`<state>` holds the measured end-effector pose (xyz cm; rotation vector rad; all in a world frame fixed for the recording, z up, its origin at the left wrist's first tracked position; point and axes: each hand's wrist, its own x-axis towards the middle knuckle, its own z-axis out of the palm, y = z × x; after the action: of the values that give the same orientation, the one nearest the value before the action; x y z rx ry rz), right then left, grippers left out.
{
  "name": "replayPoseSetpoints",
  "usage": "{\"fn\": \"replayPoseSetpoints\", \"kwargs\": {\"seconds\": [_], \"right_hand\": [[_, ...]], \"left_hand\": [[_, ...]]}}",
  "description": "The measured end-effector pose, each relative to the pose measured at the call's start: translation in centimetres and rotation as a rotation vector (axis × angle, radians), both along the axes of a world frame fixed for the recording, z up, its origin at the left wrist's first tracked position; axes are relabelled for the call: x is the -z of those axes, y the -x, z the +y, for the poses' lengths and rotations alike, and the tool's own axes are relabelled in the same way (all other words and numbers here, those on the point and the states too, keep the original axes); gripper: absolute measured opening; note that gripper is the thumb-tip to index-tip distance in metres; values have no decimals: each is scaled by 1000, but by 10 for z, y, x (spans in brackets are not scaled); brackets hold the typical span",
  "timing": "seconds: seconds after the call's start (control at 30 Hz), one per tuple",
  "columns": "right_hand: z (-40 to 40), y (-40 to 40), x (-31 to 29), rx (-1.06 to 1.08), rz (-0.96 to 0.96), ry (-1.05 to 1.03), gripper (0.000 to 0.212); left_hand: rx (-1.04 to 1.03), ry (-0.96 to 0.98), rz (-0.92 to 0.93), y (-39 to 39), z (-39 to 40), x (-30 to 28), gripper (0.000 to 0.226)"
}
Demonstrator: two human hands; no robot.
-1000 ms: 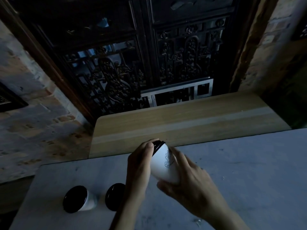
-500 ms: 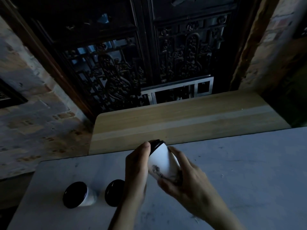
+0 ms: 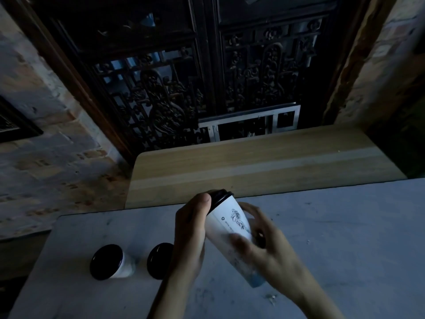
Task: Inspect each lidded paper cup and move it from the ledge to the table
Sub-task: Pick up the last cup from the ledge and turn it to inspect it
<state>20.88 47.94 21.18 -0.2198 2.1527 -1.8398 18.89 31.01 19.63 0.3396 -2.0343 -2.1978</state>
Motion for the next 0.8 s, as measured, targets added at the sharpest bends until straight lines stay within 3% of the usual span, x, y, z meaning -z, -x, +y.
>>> {"fn": "replayPoseSetpoints", "kwargs": {"seconds": [0.07, 0.13, 0.2, 0.33, 0.4, 0.47, 0.53, 0.63, 0.7, 0.8], "right_hand": [[-2, -5, 3, -21, 180, -198, 73], [-1, -7, 4, -25, 239, -250, 76], [4, -4, 2, -25, 128, -105, 71], [13, -1, -4, -67, -328, 284, 64], [12, -2, -5, -77, -430, 428, 62], [11, -2, -2, -53, -340, 278, 62], [10, -2, -1, -20, -116, 2, 70], [5, -7, 3, -40, 173, -239, 77], [4, -8, 2, -44, 207, -229, 73], [10, -3, -6, -26, 1, 17, 62]], "left_hand": [[-17, 10, 9, -1, 1, 0, 47], [-9, 17, 30, -2, 2, -1, 45], [17, -2, 51, -3, 1, -2, 47], [62, -81, 74, -5, -3, -3, 49], [61, -66, 77, -5, -3, -2, 49], [38, -36, 66, -5, -2, -1, 50], [-1, 2, 46, -5, 0, 1, 46], [-10, 40, 32, -6, 2, 1, 43], [3, 36, 43, -6, 2, 0, 48], [30, -17, 67, -7, -1, -2, 52]]}}
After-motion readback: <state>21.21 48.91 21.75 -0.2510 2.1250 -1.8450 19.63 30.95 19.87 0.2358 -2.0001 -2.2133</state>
